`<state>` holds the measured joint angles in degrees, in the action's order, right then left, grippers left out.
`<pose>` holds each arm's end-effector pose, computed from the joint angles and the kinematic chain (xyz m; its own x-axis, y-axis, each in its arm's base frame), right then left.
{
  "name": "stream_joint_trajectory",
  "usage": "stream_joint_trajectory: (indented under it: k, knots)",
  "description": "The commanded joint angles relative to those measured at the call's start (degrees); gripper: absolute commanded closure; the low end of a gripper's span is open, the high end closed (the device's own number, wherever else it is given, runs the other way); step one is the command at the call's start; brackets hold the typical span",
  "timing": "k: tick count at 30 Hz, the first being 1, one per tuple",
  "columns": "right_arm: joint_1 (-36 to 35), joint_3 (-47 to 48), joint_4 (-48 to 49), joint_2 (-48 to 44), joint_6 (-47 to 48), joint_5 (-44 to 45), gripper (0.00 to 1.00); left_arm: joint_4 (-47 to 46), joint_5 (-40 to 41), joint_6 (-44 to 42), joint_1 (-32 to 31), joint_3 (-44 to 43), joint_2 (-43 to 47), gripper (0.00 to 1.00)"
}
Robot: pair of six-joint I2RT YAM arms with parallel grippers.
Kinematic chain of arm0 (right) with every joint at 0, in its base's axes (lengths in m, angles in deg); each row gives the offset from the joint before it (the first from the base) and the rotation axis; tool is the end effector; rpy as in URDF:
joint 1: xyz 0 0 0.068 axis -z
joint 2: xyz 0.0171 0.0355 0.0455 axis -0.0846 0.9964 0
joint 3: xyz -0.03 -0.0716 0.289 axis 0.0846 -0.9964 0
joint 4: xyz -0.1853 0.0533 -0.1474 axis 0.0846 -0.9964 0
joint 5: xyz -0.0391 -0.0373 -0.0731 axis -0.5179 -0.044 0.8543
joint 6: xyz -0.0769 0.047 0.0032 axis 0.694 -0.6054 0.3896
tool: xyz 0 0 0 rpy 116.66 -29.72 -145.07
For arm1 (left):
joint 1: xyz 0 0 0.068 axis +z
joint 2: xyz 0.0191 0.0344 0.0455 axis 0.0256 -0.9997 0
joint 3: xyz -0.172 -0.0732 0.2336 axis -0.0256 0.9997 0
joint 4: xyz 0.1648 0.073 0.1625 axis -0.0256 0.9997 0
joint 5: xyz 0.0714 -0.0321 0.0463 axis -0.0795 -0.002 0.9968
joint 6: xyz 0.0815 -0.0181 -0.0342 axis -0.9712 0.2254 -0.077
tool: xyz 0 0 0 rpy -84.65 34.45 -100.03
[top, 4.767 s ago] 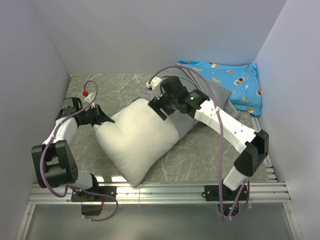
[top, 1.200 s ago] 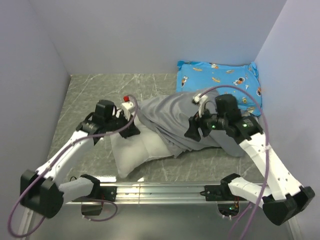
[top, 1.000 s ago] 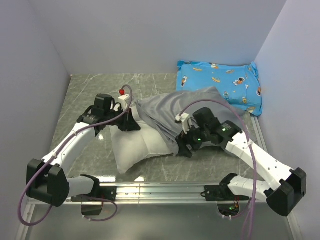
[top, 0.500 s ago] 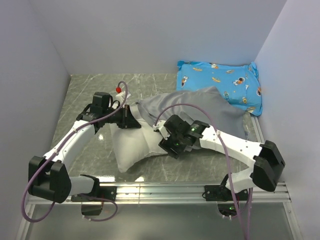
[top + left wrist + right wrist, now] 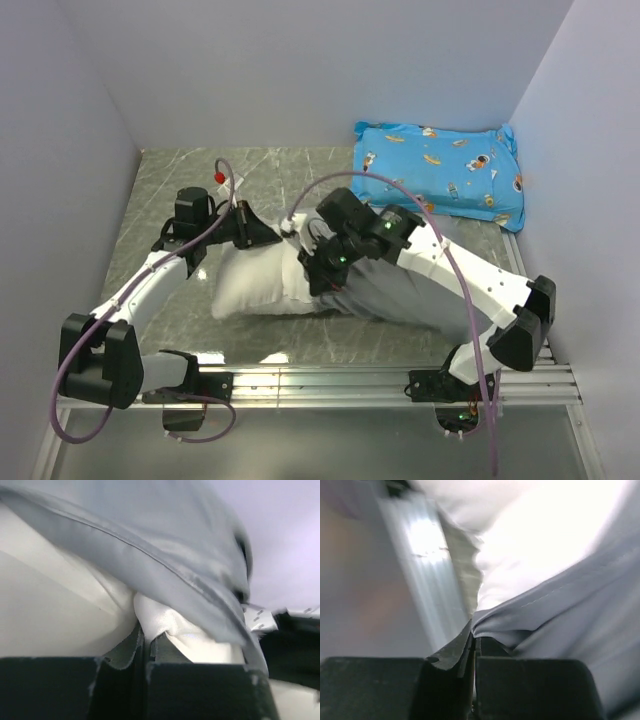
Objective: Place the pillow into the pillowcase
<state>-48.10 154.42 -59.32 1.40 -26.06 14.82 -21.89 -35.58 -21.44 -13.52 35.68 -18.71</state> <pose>0.1533 0.2631 0.3334 -0.3443 -0.6995 -0.6262 -0.9376 0.2217 0.2680 0.2516 -0.1170 0.2908 -0.8331 -0.1998 -0.5157 0.3877 0.4541 -0.8022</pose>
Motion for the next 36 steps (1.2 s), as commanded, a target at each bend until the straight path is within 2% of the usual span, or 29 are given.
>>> stream_joint_trajectory:
  k: [1,3,5,9,13,16,18,20,22,25,28,29,32,34,36]
  knots:
    - [-2.8,14.7,5.8,3.7,-2.7,-28.9,1.00,-18.9,-2.7,17.8,-1.1,2.3,2.1,1.00]
    - [-3.5,21.4,3.7,7.4,-2.4,-32.4,1.00,-22.8,-1.4,23.9,-1.0,3.2,2.9,1.00]
    - [-3.7,26.2,-1.2,10.2,0.9,-30.0,1.00,-23.0,0.8,27.3,-0.8,4.6,4.5,1.00]
    - [-2.1,22.9,-2.6,10.0,2.2,-23.6,1.00,-21.4,1.4,30.1,0.7,8.3,8.0,1.00]
    - [2.8,19.4,5.1,7.2,-2.6,-16.9,1.00,-18.5,0.4,26.7,4.6,7.5,10.0,1.00]
    - [12.8,25.2,9.6,7.6,-7.3,-15.0,1.00,-19.4,-1.2,25.7,7.9,3.9,9.2,1.00]
    - [19.3,34.4,10.0,10.2,-9.0,-14.8,1.00,-18.6,-0.7,22.1,8.2,1.5,9.2,1.00]
    - [21.4,41.8,10.1,11.9,-9.3,-13.7,1.00,-19.4,-0.7,19.1,8.2,-0.7,9.7,1.00]
    - [21.3,42.6,12.0,11.1,-9.0,-14.6,1.00,-18.5,-0.2,14.1,8.1,-2.2,11.3,1.00]
    - [17.7,37.0,16.4,8.9,-13.7,-19.9,1.00,-17.0,0.1,9.0,7.7,-1.0,12.8,1.00]
    - [11.2,21.8,17.7,5.3,-13.1,-20.5,1.00,-10.6,1.2,1.7,6.3,0.8,13.3,1.00]
    - [6.5,12.6,17.6,3.8,-12.3,-19.3,1.00,-7.1,2.7,-3.4,6.2,1.3,13.3,1.00]
    - [0.7,-1.8,18.1,2.1,-12.1,-17.2,1.00,-5.0,3.6,-7.3,6.2,3.9,12.1,1.00]
    - [0.0,-5.6,20.4,0.9,-12.3,-12.4,0.97,-6.1,3.7,-5.4,6.2,6.7,11.3,1.00]
    - [0.5,-3.5,19.6,1.1,-11.5,-9.5,0.97,-7.4,3.5,-3.2,6.3,9.3,10.5,1.00]
